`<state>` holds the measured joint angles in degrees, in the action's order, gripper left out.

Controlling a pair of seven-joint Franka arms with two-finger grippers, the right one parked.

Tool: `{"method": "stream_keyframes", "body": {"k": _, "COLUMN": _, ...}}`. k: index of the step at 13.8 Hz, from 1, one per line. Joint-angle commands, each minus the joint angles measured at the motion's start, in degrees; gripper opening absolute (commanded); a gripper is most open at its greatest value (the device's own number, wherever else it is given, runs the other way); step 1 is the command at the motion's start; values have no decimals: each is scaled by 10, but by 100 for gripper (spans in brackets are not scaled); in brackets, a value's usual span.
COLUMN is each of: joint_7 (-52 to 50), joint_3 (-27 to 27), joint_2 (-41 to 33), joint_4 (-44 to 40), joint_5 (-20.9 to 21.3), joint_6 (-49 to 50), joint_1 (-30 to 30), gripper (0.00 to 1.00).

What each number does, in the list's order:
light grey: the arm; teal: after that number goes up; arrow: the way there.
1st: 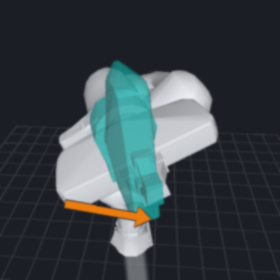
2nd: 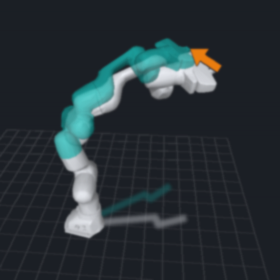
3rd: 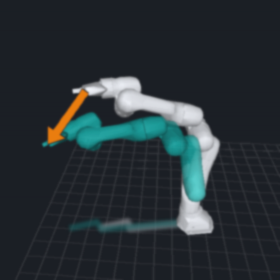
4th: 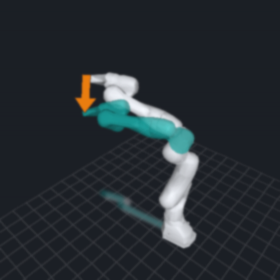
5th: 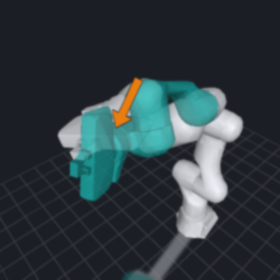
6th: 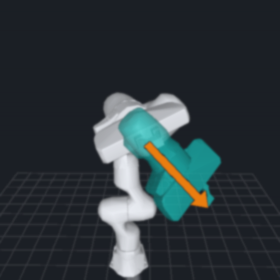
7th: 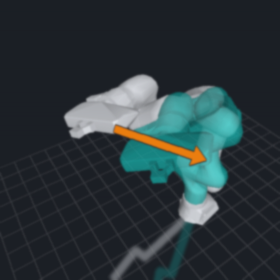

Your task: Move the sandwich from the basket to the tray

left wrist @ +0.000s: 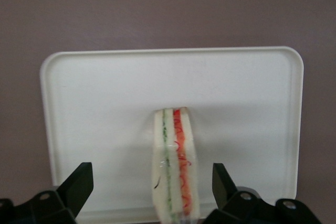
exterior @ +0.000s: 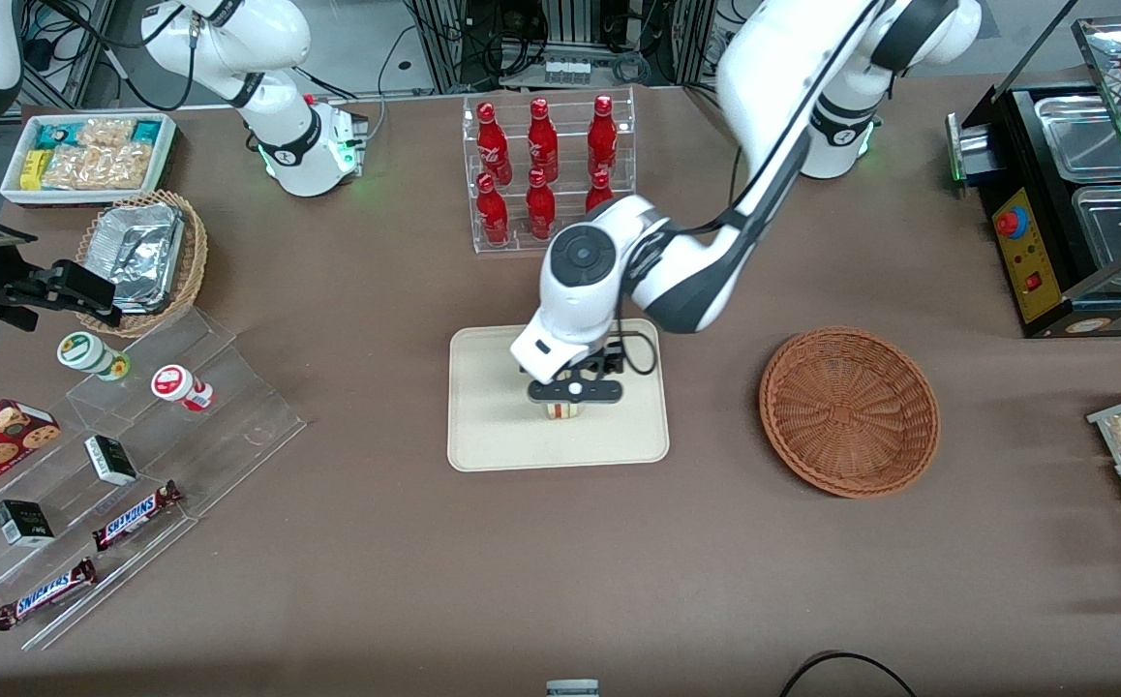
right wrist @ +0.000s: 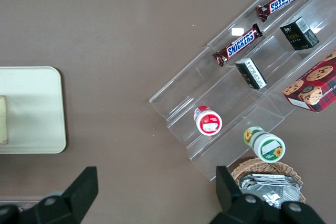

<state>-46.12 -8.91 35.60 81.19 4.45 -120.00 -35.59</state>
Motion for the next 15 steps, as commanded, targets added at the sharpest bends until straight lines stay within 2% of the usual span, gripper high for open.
{"method": "stream_keyframes", "body": {"k": 1, "joint_7": -8, "joint_3": -1, "joint_2": -73, "joint_4": 18, "joint_5": 8, "joint_6": 67, "joint_1": 43, "gripper": 100}}
{"method": "stream_keyframes", "body": {"k": 6, "joint_7": 104, "joint_3": -1, "joint_2": -189, "joint_4": 51, "joint_5": 0, "joint_6": 171, "joint_1": 142, "gripper": 100}}
{"method": "stream_keyframes", "body": {"k": 10, "joint_7": 219, "joint_3": -2, "joint_2": -248, "joint_4": 54, "joint_5": -1, "joint_6": 255, "joint_1": 224, "gripper": 100}}
{"method": "stream_keyframes", "body": {"k": 15, "joint_7": 338, "joint_3": -1, "joint_2": -330, "joint_4": 114, "joint_5": -25, "joint_6": 274, "joint_1": 300, "gripper": 100}}
